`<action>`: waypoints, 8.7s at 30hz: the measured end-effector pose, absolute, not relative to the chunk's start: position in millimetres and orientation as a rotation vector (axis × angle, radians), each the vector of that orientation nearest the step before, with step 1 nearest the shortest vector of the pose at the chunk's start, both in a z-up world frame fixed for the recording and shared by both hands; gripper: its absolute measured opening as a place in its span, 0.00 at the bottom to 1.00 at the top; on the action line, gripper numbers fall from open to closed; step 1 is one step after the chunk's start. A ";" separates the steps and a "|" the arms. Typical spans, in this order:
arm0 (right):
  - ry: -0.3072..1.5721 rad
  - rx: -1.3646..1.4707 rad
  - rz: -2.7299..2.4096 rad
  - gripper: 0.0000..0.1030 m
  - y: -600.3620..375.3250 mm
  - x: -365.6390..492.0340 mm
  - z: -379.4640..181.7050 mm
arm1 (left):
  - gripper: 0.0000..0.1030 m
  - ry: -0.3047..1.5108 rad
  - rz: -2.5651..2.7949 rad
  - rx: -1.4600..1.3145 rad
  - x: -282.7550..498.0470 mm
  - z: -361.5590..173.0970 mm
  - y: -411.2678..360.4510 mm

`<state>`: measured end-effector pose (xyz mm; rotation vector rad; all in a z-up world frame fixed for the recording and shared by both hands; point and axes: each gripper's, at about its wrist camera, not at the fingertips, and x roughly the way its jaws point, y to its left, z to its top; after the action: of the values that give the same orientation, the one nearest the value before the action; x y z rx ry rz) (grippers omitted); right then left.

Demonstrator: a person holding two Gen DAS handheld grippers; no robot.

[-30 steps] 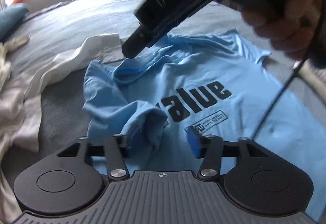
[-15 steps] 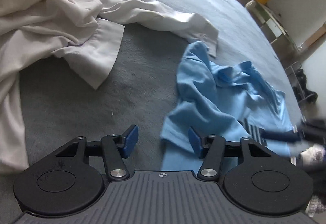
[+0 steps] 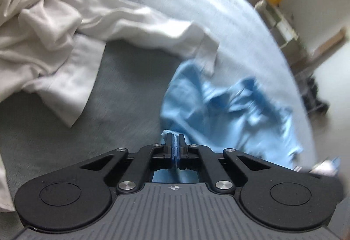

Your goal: Fold clothes

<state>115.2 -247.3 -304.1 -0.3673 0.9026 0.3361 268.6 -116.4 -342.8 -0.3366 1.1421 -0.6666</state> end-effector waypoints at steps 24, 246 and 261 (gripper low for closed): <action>0.814 0.210 -0.009 0.04 -325.7 189.4 -279.9 | 0.09 1.139 -0.772 -0.600 289.2 -318.2 -123.0; 1.140 -0.161 0.762 0.13 -144.8 -2.9 -327.1 | 0.18 1.355 -0.401 -0.419 -2.8 -365.2 79.3; 1.052 -0.045 0.613 0.13 -179.7 40.7 -318.4 | 0.23 1.253 -0.453 -0.293 49.5 -351.7 61.7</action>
<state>40.7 -179.7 -318.4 -0.0446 1.0523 0.6132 49.5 61.7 -351.7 -0.2935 1.2528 -0.4525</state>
